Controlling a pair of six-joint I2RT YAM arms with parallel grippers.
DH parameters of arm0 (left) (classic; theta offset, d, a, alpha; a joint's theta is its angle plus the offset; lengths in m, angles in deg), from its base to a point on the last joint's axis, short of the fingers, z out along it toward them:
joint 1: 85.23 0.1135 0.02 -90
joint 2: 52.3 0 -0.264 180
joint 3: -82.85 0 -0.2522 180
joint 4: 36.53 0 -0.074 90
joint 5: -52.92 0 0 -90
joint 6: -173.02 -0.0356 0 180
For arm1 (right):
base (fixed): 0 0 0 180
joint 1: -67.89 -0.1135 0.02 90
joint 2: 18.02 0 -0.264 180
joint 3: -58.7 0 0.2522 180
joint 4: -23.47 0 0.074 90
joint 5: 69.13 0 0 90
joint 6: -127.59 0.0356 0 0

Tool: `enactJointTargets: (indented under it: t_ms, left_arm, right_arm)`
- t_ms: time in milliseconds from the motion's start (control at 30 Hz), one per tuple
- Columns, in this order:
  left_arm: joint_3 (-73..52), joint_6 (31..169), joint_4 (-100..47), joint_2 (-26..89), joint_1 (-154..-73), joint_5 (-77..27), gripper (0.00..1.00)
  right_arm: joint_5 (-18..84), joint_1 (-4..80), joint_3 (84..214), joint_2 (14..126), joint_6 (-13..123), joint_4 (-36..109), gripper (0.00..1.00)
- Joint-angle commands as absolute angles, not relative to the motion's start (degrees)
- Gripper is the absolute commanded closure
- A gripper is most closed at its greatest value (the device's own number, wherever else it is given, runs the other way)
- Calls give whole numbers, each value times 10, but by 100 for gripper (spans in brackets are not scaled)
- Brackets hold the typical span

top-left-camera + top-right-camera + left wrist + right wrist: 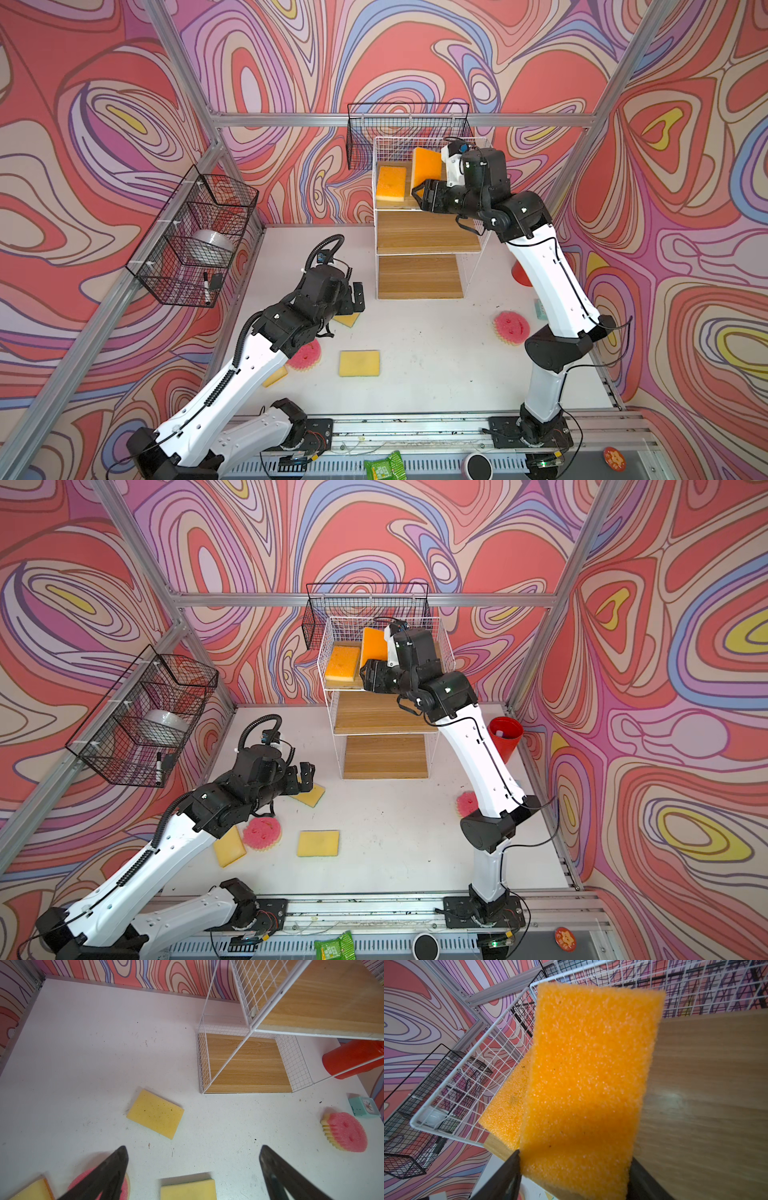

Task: Arrange cleaning sponges on a shelf
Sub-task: Place the cleaning sponge at the shelf.

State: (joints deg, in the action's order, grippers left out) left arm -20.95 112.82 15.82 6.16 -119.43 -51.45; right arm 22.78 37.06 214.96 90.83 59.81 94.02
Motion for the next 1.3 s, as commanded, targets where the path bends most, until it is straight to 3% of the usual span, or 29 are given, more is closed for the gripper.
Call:
enactJointTargets:
  t_ms: [0, 467, 667, 1267]
  left_arm:
    - [-218, 1133, 149, 56, -1197, -513, 0]
    - [-220, 1136, 149, 61, -1197, -516, 0]
    - [-223, 1135, 145, 64, -1197, -514, 0]
    - [-223, 1132, 147, 54, -1197, -520, 0]
  right_arm:
    - [218, 373, 2134, 898, 603, 936, 22]
    - [228, 374, 2077, 857, 593, 908, 16]
    - [209, 374, 2026, 811, 570, 875, 2]
    - [209, 371, 2054, 870, 600, 836, 2]
